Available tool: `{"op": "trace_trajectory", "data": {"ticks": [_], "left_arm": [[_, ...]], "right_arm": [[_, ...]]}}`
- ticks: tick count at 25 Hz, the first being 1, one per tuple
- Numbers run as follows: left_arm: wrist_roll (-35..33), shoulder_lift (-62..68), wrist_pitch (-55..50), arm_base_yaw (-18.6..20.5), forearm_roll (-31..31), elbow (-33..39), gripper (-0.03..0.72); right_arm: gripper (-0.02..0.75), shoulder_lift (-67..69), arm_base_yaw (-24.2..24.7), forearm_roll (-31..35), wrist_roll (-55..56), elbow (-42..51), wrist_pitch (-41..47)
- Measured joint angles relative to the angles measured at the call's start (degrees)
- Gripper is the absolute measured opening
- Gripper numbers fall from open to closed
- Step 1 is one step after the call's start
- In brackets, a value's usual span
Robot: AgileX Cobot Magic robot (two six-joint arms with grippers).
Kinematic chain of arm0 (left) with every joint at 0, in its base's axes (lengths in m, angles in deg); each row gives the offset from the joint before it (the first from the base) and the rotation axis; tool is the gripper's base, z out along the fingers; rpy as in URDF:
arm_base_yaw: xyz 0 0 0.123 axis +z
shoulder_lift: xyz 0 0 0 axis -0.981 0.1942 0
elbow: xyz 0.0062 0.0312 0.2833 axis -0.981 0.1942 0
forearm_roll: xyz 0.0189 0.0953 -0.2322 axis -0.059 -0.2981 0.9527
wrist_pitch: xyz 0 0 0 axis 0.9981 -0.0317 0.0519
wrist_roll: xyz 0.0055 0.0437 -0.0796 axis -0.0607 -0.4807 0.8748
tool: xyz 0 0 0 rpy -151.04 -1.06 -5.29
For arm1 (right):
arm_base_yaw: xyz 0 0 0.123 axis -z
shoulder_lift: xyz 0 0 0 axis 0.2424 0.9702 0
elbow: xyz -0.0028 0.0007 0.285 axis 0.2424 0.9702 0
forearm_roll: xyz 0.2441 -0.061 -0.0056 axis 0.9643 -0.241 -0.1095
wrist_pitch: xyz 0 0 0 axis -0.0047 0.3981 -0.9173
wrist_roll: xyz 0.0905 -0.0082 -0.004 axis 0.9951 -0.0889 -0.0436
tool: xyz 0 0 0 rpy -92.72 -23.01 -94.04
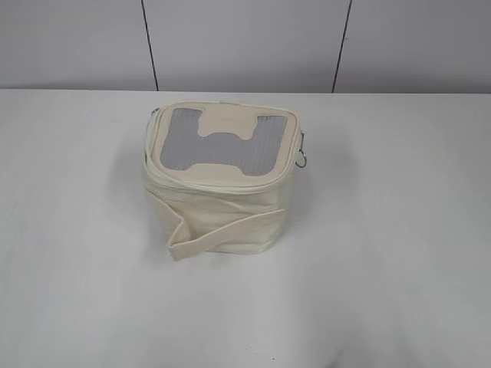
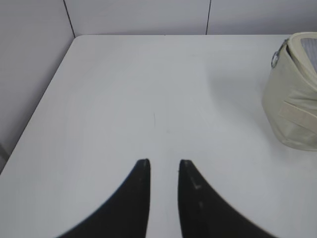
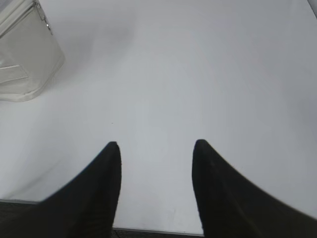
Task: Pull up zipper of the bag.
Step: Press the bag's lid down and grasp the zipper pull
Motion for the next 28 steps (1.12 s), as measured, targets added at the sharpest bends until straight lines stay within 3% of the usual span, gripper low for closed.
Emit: {"op": "trace_trajectory", "data": {"ticks": [28], "left_arm": [[0.0, 0.0, 0.0, 0.0, 0.0, 0.0, 0.144]], "right_arm": [[0.379, 0.0, 0.0, 0.0, 0.0, 0.0, 0.0]]}}
